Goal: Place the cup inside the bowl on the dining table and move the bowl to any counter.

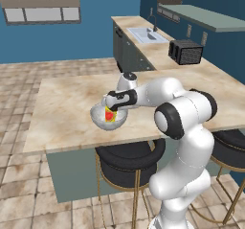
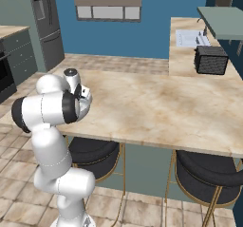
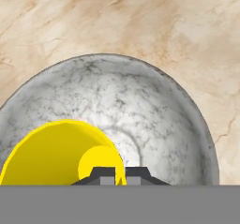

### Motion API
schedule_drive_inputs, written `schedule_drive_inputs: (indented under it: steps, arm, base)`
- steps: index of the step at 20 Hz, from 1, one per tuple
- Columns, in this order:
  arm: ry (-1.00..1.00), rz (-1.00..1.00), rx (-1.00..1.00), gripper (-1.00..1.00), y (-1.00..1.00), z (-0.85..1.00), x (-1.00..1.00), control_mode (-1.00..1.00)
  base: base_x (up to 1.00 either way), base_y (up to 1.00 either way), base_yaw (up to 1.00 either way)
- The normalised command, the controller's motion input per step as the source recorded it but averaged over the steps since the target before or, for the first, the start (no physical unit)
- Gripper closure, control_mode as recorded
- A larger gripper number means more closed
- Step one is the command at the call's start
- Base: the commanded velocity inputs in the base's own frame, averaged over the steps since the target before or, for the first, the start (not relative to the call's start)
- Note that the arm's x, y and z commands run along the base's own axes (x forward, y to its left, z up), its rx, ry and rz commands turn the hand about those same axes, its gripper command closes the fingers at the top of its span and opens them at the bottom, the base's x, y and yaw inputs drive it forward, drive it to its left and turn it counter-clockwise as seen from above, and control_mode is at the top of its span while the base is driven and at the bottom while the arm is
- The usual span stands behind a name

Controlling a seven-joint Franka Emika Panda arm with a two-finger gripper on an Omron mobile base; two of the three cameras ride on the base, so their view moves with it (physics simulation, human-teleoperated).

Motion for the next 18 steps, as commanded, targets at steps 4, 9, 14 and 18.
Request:
schedule_drive_inputs:
  steps: [4,9,14,18]
  arm:
    - [0.0,0.0,0.0,-1.0,0.0,0.0,0.0,-1.0]
    - [0.0,0.0,0.0,-1.0,0.0,0.0,0.0,-1.0]
    - [0.0,0.0,0.0,-1.0,0.0,0.0,0.0,-1.0]
    - [-0.01,0.0,0.0,-1.0,0.0,0.11,0.0,-1.0]
  base:
    - [0.0,0.0,0.0]
    - [0.0,0.0,0.0]
    - [0.0,0.0,0.0]
    - [0.0,0.0,0.0]
